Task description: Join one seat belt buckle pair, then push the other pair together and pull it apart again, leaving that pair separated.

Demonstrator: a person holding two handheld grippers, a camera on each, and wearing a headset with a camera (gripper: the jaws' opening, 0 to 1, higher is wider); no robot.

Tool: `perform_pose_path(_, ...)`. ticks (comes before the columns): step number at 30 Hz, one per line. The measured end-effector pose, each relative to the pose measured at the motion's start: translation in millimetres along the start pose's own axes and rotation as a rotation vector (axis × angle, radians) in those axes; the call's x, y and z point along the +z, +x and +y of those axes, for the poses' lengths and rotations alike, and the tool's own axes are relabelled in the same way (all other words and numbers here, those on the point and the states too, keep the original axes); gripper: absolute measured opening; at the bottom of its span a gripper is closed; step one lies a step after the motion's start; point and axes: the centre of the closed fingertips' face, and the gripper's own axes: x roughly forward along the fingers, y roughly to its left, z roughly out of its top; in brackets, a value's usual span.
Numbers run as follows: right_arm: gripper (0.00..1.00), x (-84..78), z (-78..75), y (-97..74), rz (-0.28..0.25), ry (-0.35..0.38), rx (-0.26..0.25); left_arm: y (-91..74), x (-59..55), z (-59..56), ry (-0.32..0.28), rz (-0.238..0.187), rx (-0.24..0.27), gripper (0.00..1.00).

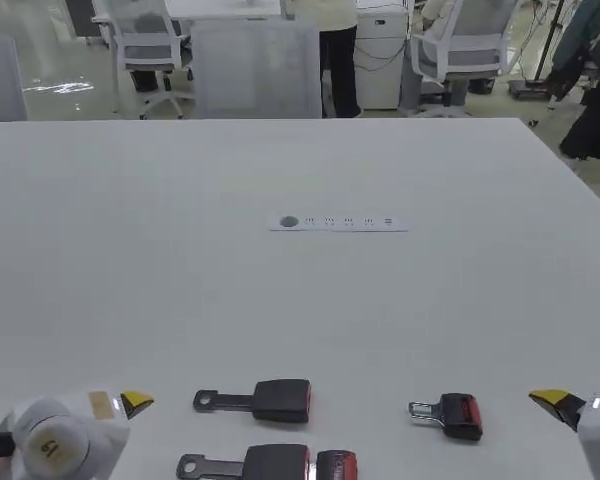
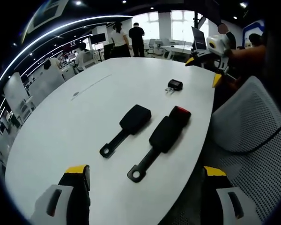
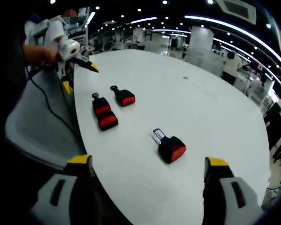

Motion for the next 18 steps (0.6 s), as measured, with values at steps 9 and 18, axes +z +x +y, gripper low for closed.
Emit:
perform_pose_path(9,1.0,3.8,0.9,-2.6,-0.014,0.014,-0.019,0.6,-1.4,-1.5,-0.003,-0.005,0.009,1.0)
perform_pose_path(18,1.0,9.0,3.1,-0.3,-0.02,0.008,-0.019,-1.4,-4.1,-0.6,-0.021,-0.012,0.02,1.0)
